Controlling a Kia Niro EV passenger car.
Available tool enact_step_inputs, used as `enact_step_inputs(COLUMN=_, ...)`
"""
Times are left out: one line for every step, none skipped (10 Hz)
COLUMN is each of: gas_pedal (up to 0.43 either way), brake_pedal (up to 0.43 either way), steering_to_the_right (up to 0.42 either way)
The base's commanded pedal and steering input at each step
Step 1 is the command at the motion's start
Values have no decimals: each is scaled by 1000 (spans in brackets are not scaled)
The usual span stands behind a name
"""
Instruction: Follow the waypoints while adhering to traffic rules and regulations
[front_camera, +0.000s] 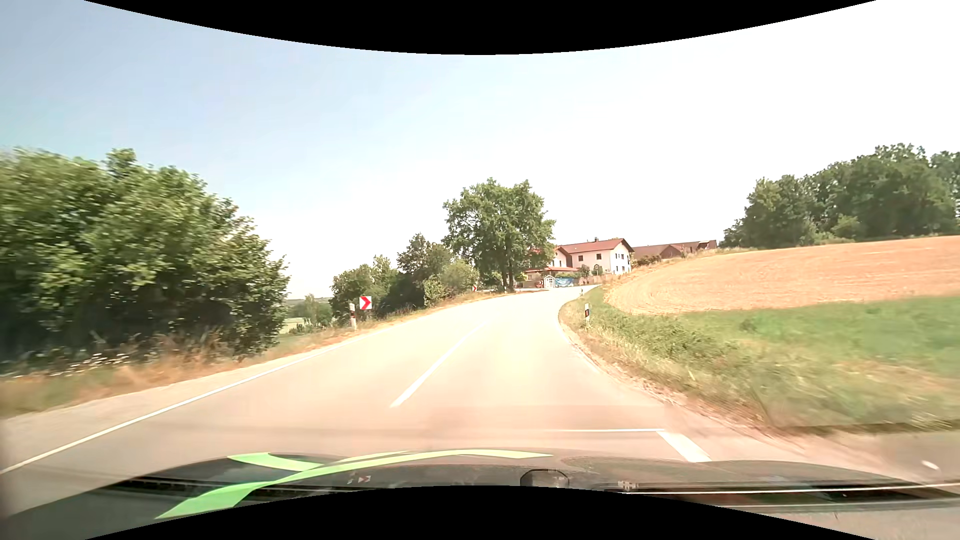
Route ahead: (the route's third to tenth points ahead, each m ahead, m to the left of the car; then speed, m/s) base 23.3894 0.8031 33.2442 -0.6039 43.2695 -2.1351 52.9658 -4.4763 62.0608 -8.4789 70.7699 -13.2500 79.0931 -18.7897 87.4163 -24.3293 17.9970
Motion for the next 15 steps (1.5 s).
enact_step_inputs(gas_pedal=39, brake_pedal=0, steering_to_the_right=16)
enact_step_inputs(gas_pedal=59, brake_pedal=0, steering_to_the_right=16)
enact_step_inputs(gas_pedal=67, brake_pedal=0, steering_to_the_right=16)
enact_step_inputs(gas_pedal=87, brake_pedal=0, steering_to_the_right=18)
enact_step_inputs(gas_pedal=98, brake_pedal=0, steering_to_the_right=19)
enact_step_inputs(gas_pedal=87, brake_pedal=0, steering_to_the_right=19)
enact_step_inputs(gas_pedal=59, brake_pedal=0, steering_to_the_right=19)
enact_step_inputs(gas_pedal=39, brake_pedal=0, steering_to_the_right=16)
enact_step_inputs(gas_pedal=39, brake_pedal=0, steering_to_the_right=15)
enact_step_inputs(gas_pedal=39, brake_pedal=0, steering_to_the_right=15)
enact_step_inputs(gas_pedal=8, brake_pedal=0, steering_to_the_right=16)
enact_step_inputs(gas_pedal=0, brake_pedal=0, steering_to_the_right=18)
enact_step_inputs(gas_pedal=0, brake_pedal=0, steering_to_the_right=20)
enact_step_inputs(gas_pedal=0, brake_pedal=0, steering_to_the_right=22)
enact_step_inputs(gas_pedal=0, brake_pedal=0, steering_to_the_right=22)
